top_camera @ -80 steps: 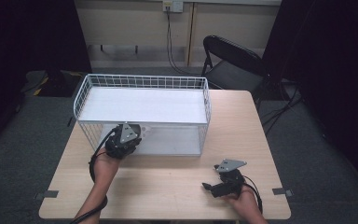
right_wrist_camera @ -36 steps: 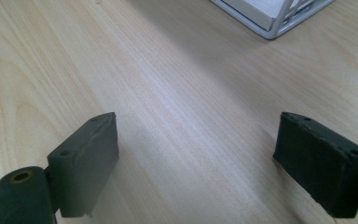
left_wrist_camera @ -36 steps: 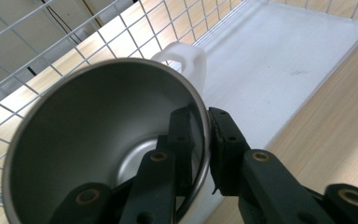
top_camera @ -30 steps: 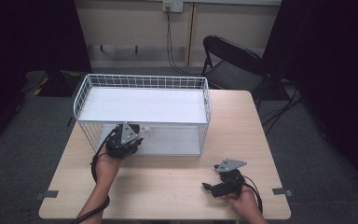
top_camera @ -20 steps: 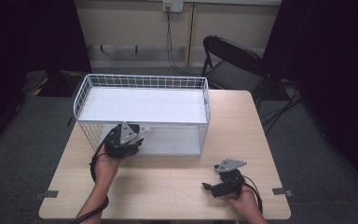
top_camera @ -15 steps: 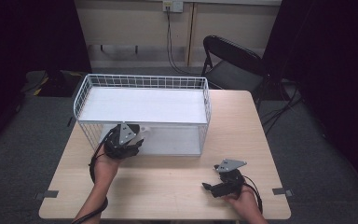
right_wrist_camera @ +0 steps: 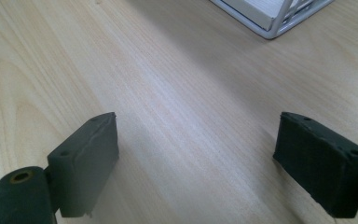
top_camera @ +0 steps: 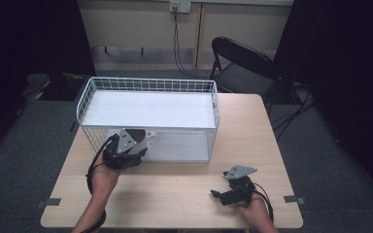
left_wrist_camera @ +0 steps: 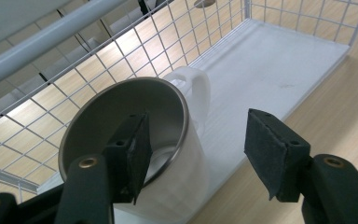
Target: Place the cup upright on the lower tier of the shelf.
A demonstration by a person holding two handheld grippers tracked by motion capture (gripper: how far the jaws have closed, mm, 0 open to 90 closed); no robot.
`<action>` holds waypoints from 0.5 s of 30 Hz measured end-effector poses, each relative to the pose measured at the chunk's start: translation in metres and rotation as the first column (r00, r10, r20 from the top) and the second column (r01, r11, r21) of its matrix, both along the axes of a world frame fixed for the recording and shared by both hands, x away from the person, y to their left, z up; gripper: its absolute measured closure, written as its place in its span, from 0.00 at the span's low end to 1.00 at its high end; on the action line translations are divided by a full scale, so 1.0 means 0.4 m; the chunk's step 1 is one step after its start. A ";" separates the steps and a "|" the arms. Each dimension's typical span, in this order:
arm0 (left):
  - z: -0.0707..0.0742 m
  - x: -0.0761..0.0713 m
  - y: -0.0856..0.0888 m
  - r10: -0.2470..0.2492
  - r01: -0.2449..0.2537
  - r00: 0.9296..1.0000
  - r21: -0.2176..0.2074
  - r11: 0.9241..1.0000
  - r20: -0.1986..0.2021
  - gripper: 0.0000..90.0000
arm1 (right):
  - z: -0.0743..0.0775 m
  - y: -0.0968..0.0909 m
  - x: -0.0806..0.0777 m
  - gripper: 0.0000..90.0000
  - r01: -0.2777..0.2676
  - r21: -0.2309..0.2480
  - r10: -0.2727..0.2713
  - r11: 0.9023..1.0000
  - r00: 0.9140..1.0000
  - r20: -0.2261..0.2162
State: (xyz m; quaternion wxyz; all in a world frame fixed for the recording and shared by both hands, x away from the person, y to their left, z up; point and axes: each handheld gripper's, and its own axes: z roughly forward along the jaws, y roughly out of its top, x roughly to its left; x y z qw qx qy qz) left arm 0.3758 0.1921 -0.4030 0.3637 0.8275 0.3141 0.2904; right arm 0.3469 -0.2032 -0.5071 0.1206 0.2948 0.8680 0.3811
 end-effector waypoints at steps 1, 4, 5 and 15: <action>0.001 -0.003 0.001 0.000 0.000 1.000 -0.008 1.000 -0.003 0.44 | 0.000 0.000 0.000 0.14 0.000 0.000 0.000 1.000 1.000 0.000; 0.005 -0.008 0.004 -0.006 0.005 1.000 -0.019 1.000 -0.012 0.41 | 0.000 0.000 0.000 0.14 0.000 0.000 0.000 1.000 1.000 0.000; 0.006 -0.010 0.006 -0.011 0.010 1.000 -0.026 1.000 -0.019 0.40 | 0.000 0.000 0.000 0.14 0.000 0.000 0.000 1.000 1.000 0.000; 0.005 -0.026 0.016 -0.031 0.027 0.998 -0.062 0.998 -0.061 0.31 | 0.000 0.000 0.000 0.14 0.002 0.000 -0.002 1.000 1.000 -0.001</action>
